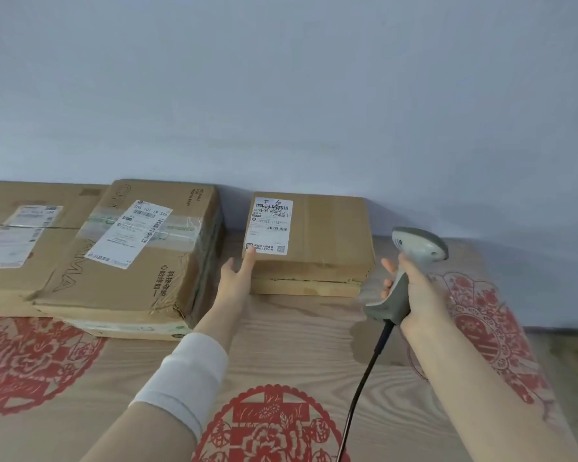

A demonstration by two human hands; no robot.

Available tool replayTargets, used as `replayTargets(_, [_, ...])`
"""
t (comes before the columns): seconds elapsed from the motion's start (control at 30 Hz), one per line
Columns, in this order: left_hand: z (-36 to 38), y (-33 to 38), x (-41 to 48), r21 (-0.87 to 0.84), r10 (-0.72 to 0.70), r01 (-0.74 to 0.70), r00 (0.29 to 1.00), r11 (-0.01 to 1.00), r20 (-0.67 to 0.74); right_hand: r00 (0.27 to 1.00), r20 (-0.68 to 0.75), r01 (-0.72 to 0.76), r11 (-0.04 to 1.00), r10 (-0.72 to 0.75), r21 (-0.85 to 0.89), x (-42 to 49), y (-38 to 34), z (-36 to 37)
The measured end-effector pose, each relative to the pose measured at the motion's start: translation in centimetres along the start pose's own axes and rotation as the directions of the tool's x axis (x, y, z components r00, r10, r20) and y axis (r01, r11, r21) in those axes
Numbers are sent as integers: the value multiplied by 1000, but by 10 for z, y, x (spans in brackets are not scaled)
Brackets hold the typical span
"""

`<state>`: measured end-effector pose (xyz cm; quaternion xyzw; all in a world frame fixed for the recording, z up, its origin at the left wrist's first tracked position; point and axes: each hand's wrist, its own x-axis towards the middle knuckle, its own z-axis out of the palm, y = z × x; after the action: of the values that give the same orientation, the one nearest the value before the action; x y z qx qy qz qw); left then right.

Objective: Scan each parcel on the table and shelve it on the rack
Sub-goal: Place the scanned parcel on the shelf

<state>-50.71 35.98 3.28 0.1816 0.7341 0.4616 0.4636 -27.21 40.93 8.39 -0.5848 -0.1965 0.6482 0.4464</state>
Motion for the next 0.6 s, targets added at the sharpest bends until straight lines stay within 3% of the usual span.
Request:
replayTargets(0.13, [12, -14, 27, -68, -70, 67, 997, 995, -42, 997, -69, -34, 999, 34, -1, 38, 17, 5])
replayTargets(0.27, [20, -21, 37, -251, -148, 144, 989, 957, 3, 997, -70, -37, 998, 34, -51, 56, 29, 13])
replayTargets(0.43, [20, -27, 40, -345, -109, 116, 993, 931, 41, 997, -76, -20, 996, 14, -83, 65, 32, 7])
replayTargets(0.6, [11, -27, 18, -343, -51, 116, 980, 932, 194, 1000, -24, -14, 999, 13, -43, 52, 24, -8])
